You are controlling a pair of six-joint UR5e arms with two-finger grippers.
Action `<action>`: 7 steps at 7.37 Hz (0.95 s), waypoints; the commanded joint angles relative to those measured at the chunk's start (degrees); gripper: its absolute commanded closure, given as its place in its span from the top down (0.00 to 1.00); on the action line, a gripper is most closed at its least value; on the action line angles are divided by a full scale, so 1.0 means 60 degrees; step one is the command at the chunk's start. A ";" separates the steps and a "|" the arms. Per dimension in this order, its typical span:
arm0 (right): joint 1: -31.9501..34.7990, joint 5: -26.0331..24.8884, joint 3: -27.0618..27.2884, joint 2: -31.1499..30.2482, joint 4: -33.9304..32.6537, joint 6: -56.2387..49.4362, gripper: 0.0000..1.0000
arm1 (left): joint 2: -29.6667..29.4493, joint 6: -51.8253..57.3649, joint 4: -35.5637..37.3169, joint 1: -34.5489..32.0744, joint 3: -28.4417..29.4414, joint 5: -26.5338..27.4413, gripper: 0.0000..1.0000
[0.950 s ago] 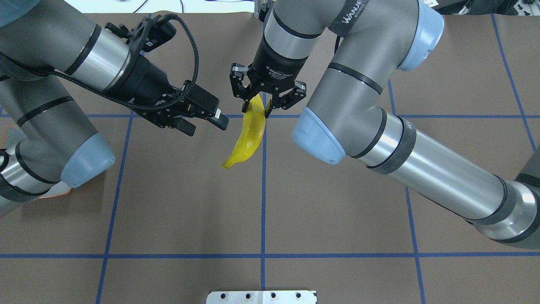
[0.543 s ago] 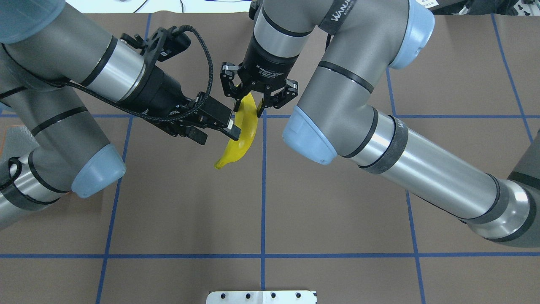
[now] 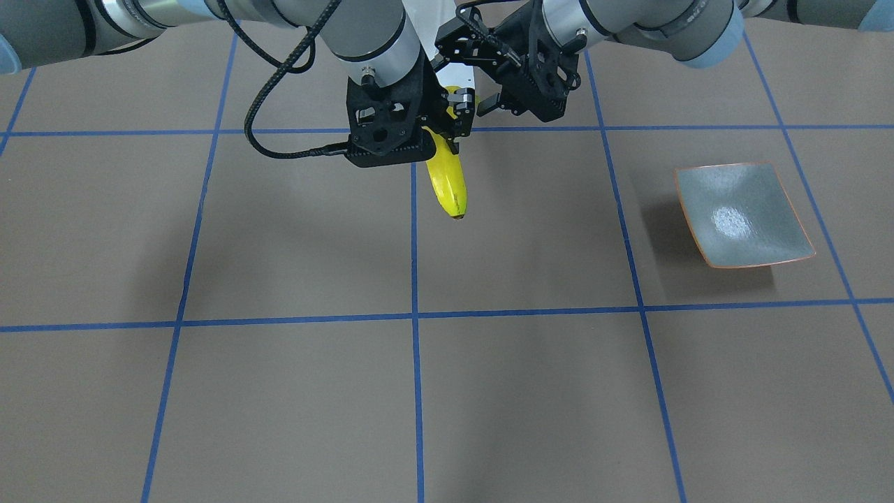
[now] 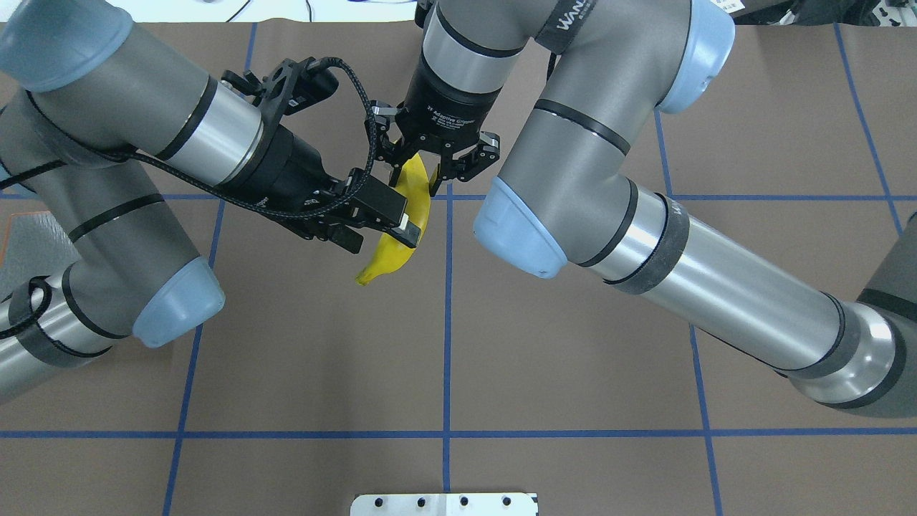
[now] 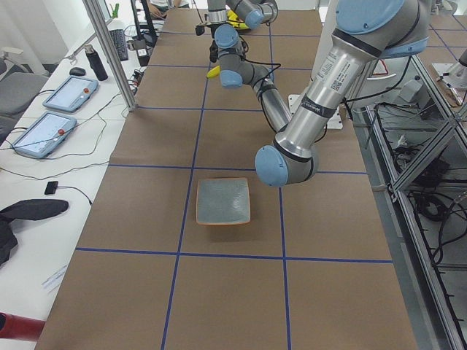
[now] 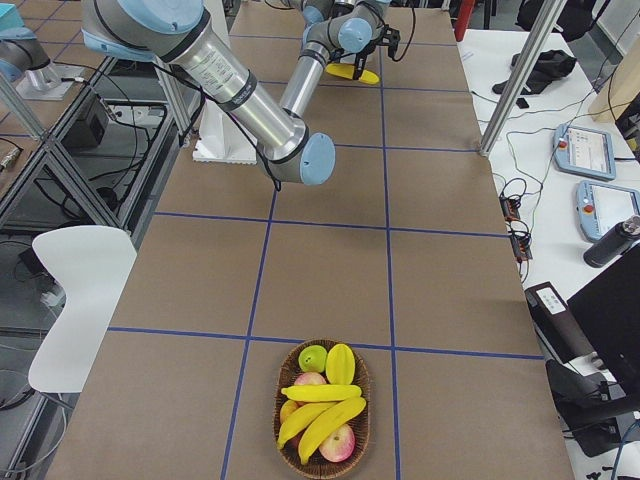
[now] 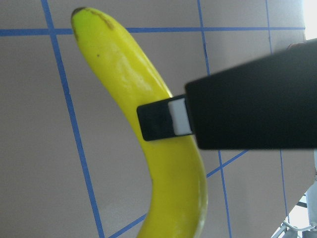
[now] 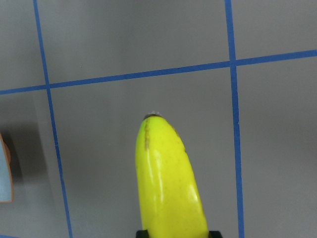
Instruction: Transfer all bananas from basket to plate
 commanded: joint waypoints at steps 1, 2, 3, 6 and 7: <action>0.0000 0.0000 0.0000 0.0005 0.0014 0.0011 0.00 | -0.0026 0.0000 -0.0003 0.0186 0.0008 0.0177 0.99; 0.0000 0.0015 0.0014 0.0005 0.0015 0.0011 0.00 | -0.0026 -0.0015 -0.0003 0.0274 -0.0007 0.0294 0.99; 0.0000 0.0015 0.0058 0.0019 0.0015 0.0011 0.00 | -0.0026 0.0000 -0.0003 0.0290 0.0008 0.0310 0.99; 0.0000 0.0073 0.0146 0.0005 0.0015 0.0011 0.00 | -0.0085 0.0000 -0.0003 0.0290 0.0022 0.0485 0.97; 0.0000 0.0088 0.0146 0.0005 0.0015 -0.0003 0.00 | -0.0085 0.0000 -0.0003 0.0290 0.0023 0.0500 0.95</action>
